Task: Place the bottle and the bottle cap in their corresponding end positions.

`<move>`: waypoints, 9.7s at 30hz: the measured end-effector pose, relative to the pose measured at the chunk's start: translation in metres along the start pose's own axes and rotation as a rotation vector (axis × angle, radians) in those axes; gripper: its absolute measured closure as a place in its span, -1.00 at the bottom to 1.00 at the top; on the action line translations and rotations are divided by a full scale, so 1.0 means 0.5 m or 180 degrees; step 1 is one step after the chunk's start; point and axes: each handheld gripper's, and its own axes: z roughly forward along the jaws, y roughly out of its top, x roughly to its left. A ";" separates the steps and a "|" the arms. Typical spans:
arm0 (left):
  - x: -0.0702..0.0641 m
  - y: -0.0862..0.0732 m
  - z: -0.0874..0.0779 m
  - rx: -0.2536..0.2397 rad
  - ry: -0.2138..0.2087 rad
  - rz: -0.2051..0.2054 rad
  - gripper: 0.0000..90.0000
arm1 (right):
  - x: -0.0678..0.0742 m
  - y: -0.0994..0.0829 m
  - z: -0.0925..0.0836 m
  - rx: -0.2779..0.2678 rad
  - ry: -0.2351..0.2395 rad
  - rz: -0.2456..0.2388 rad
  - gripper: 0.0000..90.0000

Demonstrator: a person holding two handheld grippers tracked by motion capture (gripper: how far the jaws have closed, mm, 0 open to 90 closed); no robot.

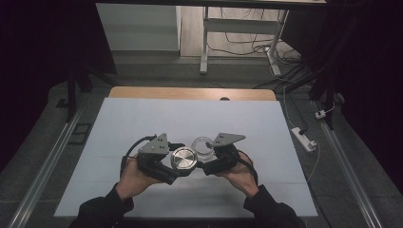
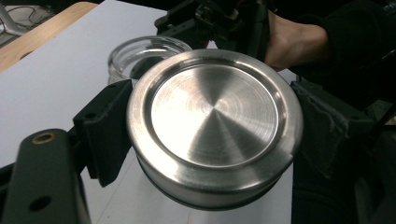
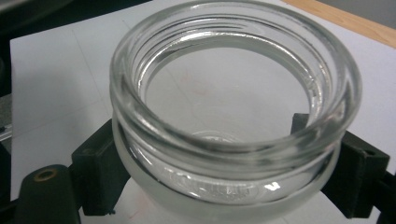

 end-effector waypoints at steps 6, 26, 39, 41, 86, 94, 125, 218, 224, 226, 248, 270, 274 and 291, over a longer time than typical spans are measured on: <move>-0.008 -0.007 0.005 0.0020 -0.0017 0.0003 -0.57 | -0.007 0.007 0.009 0.0019 -0.0019 -0.0003 -0.67; -0.024 -0.061 0.035 0.0131 -0.0084 -0.0085 -0.57 | -0.036 0.027 0.040 0.0026 -0.0124 0.0001 -0.67; -0.023 -0.092 0.079 0.0199 -0.0063 -0.0141 -0.57 | -0.058 0.040 0.055 0.0017 -0.0203 0.0035 -0.67; -0.021 -0.097 0.084 0.0204 -0.0050 -0.0135 -0.57 | -0.064 0.043 0.061 0.0026 -0.0227 0.0048 -0.67; 0.032 -0.161 0.199 0.0466 0.0262 -0.0150 -0.57 | -0.159 0.067 0.165 0.0107 -0.0490 0.0148 -0.67; 0.042 -0.168 0.216 0.0578 0.0278 -0.0220 -0.57 | -0.168 0.060 0.176 0.0149 -0.0504 0.0162 -0.67; 0.045 -0.166 0.237 0.0919 0.0281 -0.0213 -0.58 | -0.174 0.034 0.215 0.0285 -0.0447 0.0115 -0.68; 0.059 -0.203 0.002 0.0283 0.0198 -0.0798 -1.00 | -0.070 -0.006 0.009 0.0124 -0.0163 0.0336 -1.00; 0.051 -0.218 -0.029 0.0254 0.0330 -0.0854 -1.00 | -0.054 -0.020 -0.015 0.0074 -0.0178 0.0287 -1.00; 0.048 -0.224 -0.039 0.0241 0.0376 -0.0880 -1.00 | -0.052 -0.027 -0.022 0.0068 -0.0193 0.0288 -1.00; 0.024 -0.284 -0.122 0.0129 0.0648 -0.1128 -1.00 | -0.043 -0.105 -0.119 0.0060 -0.0406 0.0422 -1.00; -0.005 -0.344 -0.193 0.0048 0.0907 -0.1399 -1.00 | -0.044 -0.192 -0.230 0.0031 -0.0845 0.0626 -1.00; -0.010 -0.353 -0.204 0.0034 0.0958 -0.1441 -1.00 | -0.043 -0.214 -0.256 0.0003 -0.0956 0.0707 -1.00; -0.027 -0.385 -0.214 0.0209 0.1092 -0.1555 -1.00 | -0.034 -0.293 -0.332 0.0073 -0.1310 0.1040 -1.00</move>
